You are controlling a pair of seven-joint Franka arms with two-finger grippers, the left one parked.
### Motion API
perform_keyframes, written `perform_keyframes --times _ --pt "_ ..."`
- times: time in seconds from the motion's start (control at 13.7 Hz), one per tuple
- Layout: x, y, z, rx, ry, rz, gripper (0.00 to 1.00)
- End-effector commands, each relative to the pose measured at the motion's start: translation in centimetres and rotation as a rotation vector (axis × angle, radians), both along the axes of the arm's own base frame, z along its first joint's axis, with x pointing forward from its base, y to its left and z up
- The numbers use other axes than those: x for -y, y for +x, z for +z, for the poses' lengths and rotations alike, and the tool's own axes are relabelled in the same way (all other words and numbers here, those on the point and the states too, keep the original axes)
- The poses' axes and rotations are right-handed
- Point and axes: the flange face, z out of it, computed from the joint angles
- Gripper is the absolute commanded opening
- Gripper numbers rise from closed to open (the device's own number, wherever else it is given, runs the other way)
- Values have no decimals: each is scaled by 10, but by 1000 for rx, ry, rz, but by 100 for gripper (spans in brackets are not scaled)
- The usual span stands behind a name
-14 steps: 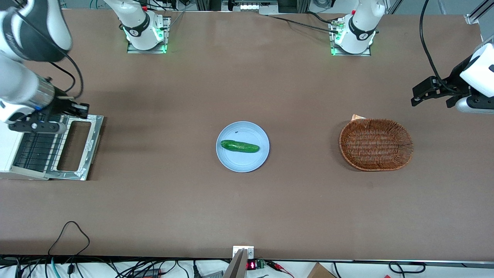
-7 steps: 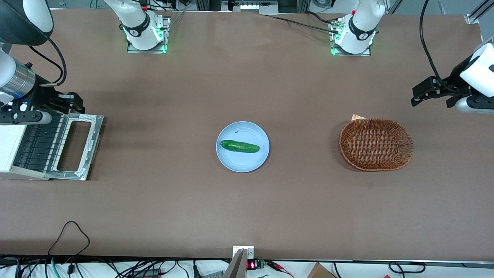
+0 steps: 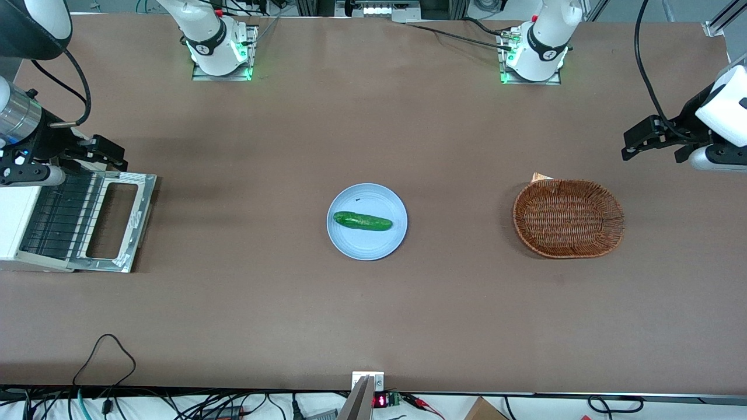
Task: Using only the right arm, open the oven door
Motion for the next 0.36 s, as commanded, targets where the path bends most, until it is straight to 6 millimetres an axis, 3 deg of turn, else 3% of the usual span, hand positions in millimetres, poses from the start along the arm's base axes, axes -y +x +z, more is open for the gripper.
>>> perform_keyframes --times 0.0,0.29 --pt "1 -1 7 13 3 19 100" --pt "1 -1 7 12 -10 27 100"
